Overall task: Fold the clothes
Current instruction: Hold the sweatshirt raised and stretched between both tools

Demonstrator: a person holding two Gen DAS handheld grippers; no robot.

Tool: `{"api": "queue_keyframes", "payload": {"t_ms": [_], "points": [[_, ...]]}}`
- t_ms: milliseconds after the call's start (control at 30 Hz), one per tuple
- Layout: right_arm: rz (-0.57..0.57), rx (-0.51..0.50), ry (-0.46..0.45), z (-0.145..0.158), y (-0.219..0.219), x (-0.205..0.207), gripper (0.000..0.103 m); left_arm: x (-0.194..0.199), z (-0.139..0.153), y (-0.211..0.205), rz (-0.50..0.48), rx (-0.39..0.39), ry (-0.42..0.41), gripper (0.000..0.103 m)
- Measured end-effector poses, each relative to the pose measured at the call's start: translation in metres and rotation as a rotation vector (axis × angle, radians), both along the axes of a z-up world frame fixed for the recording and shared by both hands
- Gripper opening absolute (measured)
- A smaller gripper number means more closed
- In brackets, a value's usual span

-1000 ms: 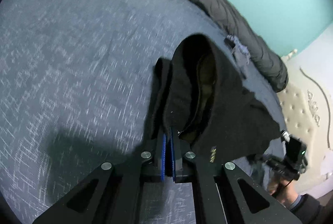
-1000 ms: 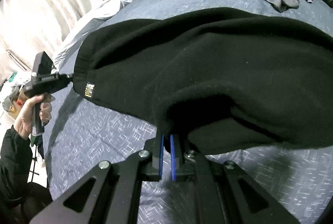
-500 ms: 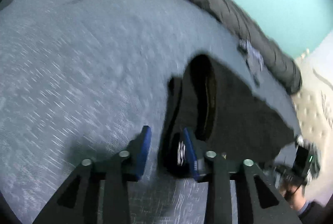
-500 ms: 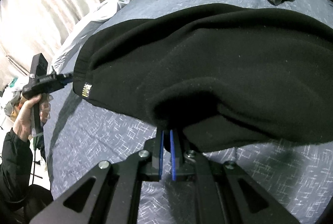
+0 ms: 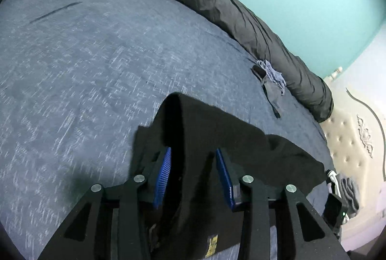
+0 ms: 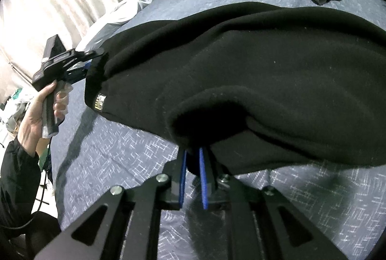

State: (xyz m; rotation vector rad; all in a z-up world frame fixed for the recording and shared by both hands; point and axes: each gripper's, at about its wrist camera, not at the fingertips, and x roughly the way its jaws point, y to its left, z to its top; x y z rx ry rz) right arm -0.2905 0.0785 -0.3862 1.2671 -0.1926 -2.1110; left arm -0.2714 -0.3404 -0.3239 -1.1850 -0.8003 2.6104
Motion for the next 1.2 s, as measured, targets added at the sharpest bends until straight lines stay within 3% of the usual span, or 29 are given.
{"api": "queue_keyframes", "payload": {"t_ms": [33,67,233,400,500,600,633,700,767,900,1000,1067,1133,1200], "points": [[0.001,0.001,0.001,0.0,0.0,0.0,0.01,-0.003,0.0,0.001,-0.001,-0.006,0.002,0.015],[0.001,0.006,0.005,0.0,0.0,0.0,0.01,-0.006,0.0,0.002,0.006,-0.019,0.004,0.008],[-0.018,0.045,0.037,0.0,-0.003,0.004,0.01,-0.016,0.004,0.004,0.035,-0.055,0.01,0.003],[-0.03,0.099,0.071,-0.003,-0.009,0.011,0.004,-0.02,0.009,-0.023,0.109,0.015,0.014,0.003],[-0.046,0.088,0.06,-0.007,-0.008,0.013,0.004,-0.025,0.014,-0.024,0.086,0.007,-0.023,0.003],[-0.048,0.056,0.04,-0.009,-0.005,0.012,0.004,-0.032,0.026,-0.015,0.043,-0.046,-0.041,0.011],[-0.046,0.049,0.034,-0.009,-0.005,0.012,0.004,-0.034,0.03,-0.016,0.045,-0.055,-0.04,0.031],[-0.042,0.037,0.023,-0.009,-0.004,0.013,0.004,-0.041,0.036,-0.018,0.034,-0.044,-0.04,0.051],[-0.037,0.034,0.021,-0.009,-0.004,0.013,0.004,-0.052,0.038,-0.021,0.013,-0.016,-0.054,0.051],[-0.041,0.026,0.016,-0.008,-0.004,0.014,0.004,-0.073,0.026,-0.018,-0.012,-0.047,-0.138,0.051],[-0.04,0.023,0.015,-0.009,-0.003,0.014,0.004,-0.073,0.02,-0.016,-0.029,-0.055,-0.137,0.049],[-0.036,0.025,0.017,-0.01,-0.003,0.015,0.004,-0.073,0.019,-0.017,-0.037,-0.041,-0.122,0.043],[-0.039,0.024,0.016,-0.01,-0.003,0.014,0.004,-0.074,0.019,-0.018,-0.041,-0.027,-0.109,0.015],[-0.04,0.024,0.015,-0.01,-0.004,0.014,0.004,-0.076,0.019,-0.018,-0.041,-0.027,-0.104,0.005]]}}
